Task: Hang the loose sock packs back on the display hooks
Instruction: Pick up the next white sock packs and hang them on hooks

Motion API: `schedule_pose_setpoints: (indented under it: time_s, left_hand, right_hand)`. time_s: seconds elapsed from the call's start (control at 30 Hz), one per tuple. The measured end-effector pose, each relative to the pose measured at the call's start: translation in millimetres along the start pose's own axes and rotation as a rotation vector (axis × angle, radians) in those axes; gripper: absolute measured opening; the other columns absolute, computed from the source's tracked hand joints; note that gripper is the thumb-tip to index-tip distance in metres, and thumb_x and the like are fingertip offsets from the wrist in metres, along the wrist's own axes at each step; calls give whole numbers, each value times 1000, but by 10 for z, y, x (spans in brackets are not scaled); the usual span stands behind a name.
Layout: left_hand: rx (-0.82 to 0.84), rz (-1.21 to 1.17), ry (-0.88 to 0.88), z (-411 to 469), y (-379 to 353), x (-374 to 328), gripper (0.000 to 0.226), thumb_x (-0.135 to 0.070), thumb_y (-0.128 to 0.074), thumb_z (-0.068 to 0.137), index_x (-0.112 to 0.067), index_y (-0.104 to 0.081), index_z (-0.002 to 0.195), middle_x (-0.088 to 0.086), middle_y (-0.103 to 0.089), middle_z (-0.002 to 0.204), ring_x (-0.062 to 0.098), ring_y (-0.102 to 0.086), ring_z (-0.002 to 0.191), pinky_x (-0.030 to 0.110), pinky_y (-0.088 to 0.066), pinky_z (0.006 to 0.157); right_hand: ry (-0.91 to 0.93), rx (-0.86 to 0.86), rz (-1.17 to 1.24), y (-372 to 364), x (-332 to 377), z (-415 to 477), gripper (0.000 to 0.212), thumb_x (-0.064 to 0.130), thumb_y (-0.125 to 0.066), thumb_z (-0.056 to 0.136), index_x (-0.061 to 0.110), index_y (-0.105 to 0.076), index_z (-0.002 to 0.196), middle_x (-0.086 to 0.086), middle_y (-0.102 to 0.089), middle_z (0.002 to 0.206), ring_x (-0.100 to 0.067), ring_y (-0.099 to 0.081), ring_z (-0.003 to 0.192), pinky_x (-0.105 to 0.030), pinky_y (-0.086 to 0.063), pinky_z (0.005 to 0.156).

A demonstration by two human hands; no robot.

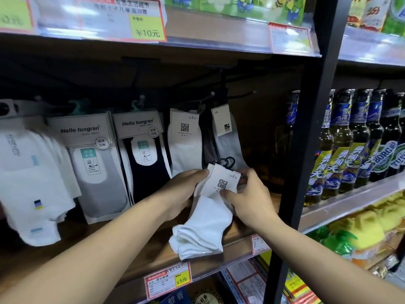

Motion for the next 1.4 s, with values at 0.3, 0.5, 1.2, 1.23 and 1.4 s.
schedule_pose_setpoints:
  time_s: [0.3, 0.5, 1.2, 1.23, 1.4]
  left_hand:
    - [-16, -161, -113, -282, 266, -133, 13, -30, -61, 98, -25, -73, 101, -5, -81, 100, 13, -76, 93, 33, -55, 81]
    - [-129, -261, -278, -493, 520, -431, 16, -10, -64, 94, -12, -74, 107, 6, -80, 105, 21, -76, 97, 35, -54, 86]
    - [-280, -100, -420, -1129, 787, -749, 34, -35, -66, 93, -66, -70, 78, -27, -77, 92, -8, -72, 81, 17, -54, 63]
    - [-269, -117, -402, -1133, 739, -746, 34, -37, -66, 91, -68, -68, 77, -31, -76, 91, -10, -71, 79, 16, -53, 63]
    - [-216, -262, -309, -1138, 645, -669, 17, -49, -75, 69, -62, -71, 79, -22, -78, 103, 2, -73, 95, 34, -49, 87]
  right_hand:
    - [58, 47, 374, -7, 286, 32, 41, 7, -80, 84, 28, -51, 103, -6, -79, 108, -21, -76, 99, -50, -62, 85]
    - [145, 68, 595, 177, 566, -3, 29, 6, -72, 92, 23, -53, 105, 5, -82, 94, -12, -79, 81, -22, -59, 57]
    - [158, 181, 523, 287, 696, 0, 40, 11, -65, 97, 37, -56, 127, 6, -80, 112, -15, -78, 96, -37, -64, 76]
    - [142, 176, 519, 248, 705, 45, 40, 11, -67, 96, 36, -55, 124, 7, -80, 109, -13, -78, 95, -35, -64, 76]
    - [79, 130, 497, 54, 761, 266, 30, 9, -72, 92, 30, -58, 108, 13, -82, 90, -9, -79, 81, -23, -61, 61]
Point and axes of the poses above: each hand's wrist, its own z-axis towards the middle knuckle, its own y-axis out of the back of the hand, x = y × z, the point moved 6 cm from there along z, towards the middle knuckle
